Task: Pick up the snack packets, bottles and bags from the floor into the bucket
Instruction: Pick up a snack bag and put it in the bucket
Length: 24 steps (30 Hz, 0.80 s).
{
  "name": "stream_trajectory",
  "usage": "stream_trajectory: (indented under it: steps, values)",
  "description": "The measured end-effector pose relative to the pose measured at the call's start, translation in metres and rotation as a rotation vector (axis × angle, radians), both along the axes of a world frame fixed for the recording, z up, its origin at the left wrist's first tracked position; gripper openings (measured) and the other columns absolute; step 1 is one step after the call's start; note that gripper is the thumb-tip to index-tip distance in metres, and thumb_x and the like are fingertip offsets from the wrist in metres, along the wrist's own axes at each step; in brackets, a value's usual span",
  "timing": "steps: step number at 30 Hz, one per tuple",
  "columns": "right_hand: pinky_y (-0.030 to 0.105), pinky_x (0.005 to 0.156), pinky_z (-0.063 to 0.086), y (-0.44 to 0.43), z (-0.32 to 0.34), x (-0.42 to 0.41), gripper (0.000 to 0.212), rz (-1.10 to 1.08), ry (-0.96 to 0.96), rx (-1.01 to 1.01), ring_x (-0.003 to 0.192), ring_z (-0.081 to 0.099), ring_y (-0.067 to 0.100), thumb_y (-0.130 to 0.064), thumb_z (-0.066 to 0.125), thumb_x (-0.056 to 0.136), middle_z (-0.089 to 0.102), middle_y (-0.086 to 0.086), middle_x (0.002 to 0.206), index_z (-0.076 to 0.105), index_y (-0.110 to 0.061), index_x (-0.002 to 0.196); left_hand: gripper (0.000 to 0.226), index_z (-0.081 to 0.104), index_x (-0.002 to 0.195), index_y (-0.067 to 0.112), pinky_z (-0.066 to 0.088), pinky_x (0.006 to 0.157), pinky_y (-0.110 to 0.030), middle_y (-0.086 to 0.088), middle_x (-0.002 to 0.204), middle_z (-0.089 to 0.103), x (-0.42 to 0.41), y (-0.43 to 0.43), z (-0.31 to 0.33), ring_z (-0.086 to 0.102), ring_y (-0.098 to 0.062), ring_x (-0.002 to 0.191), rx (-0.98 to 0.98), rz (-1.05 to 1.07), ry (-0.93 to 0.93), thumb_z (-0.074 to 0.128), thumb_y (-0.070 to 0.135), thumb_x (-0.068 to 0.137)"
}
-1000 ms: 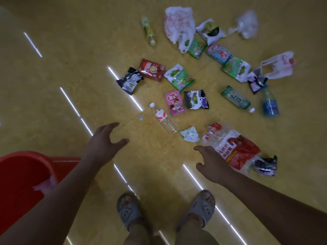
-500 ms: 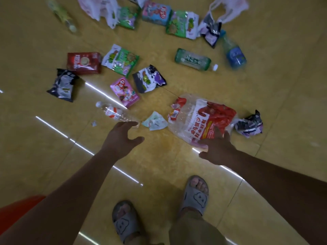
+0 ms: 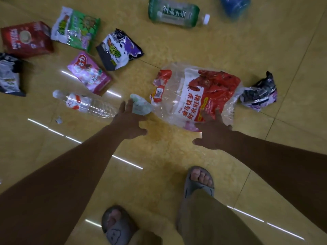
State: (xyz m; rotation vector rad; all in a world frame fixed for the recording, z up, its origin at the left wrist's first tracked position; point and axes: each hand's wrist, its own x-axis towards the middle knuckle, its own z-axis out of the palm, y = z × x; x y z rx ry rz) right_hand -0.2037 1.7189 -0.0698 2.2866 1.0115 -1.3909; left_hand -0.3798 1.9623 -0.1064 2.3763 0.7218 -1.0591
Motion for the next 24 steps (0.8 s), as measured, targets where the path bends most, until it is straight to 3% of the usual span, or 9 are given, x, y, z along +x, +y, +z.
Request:
stream_trajectory:
  steps: [2,5,8,11,13,21,24]
  values:
    - [0.078,0.103,0.019,-0.001,-0.012,0.001,0.077,0.057,0.001,0.023,0.146,-0.018,0.039,-0.072,0.048,0.076,-0.005,-0.006,0.163,0.026,-0.044,0.145,0.086,0.031,0.145,0.047,0.010,0.120,-0.048,-0.014,0.161,-0.014,0.005,-0.005,-0.002,-0.013,-0.032,0.148,0.000,-0.026,0.021,0.066,0.070,0.069]
    - [0.070,0.100,0.030,-0.009,-0.027,0.004,0.089,0.133,-0.004,0.050,0.148,0.007,0.035,-0.076,0.026,0.062,0.019,-0.006,0.159,0.032,-0.034,0.141,0.086,0.035,0.148,0.026,0.025,0.116,-0.041,-0.015,0.158,0.018,0.003,-0.012,0.004,0.022,-0.035,0.144,0.029,-0.001,-0.011,0.073,0.052,0.076]
    - [0.062,0.100,0.038,0.000,0.006,0.000,0.082,0.135,0.000,0.083,0.141,0.023,0.035,-0.066,0.033,0.074,0.028,0.001,0.154,0.033,-0.022,0.144,0.079,0.048,0.137,0.011,0.042,0.103,-0.042,-0.011,0.144,0.042,-0.005,-0.019,0.022,0.046,-0.033,0.128,-0.028,0.060,-0.075,0.079,0.042,0.072]
    - [0.045,0.110,0.031,0.008,0.041,-0.009,0.063,0.173,-0.006,0.183,0.138,0.034,0.032,-0.048,0.050,0.092,0.033,0.009,0.153,0.040,-0.011,0.142,0.073,0.050,0.136,0.010,0.043,0.101,-0.038,-0.009,0.143,0.044,-0.018,-0.023,0.045,0.048,-0.030,0.128,-0.068,0.076,-0.095,0.077,0.040,0.076]
    - [0.037,0.107,0.034,0.013,0.060,-0.012,0.056,0.166,-0.009,0.209,0.132,0.041,0.031,-0.040,0.052,0.094,0.038,0.011,0.149,0.042,-0.009,0.140,0.070,0.050,0.135,0.010,0.044,0.100,-0.038,-0.007,0.142,0.045,-0.026,-0.023,0.061,0.048,-0.028,0.127,-0.075,0.096,-0.118,0.075,0.042,0.077]
    - [0.036,0.105,0.038,0.039,0.129,-0.026,0.054,0.095,-0.030,0.201,0.130,0.045,0.031,-0.033,0.052,0.095,0.047,0.012,0.144,0.040,-0.011,0.143,0.068,0.053,0.130,0.011,0.046,0.098,-0.038,-0.006,0.138,0.048,-0.051,-0.008,0.138,0.050,-0.027,0.123,-0.047,0.201,-0.204,0.074,0.045,0.075]
    - [0.035,0.107,0.037,0.054,0.150,-0.028,0.059,0.033,-0.037,0.223,0.135,0.041,0.030,-0.029,0.054,0.093,0.042,0.010,0.149,0.036,-0.013,0.147,0.070,0.051,0.134,0.010,0.045,0.100,-0.038,-0.007,0.141,0.046,-0.054,0.000,0.168,0.048,-0.028,0.126,-0.048,0.234,-0.237,0.074,0.044,0.077]
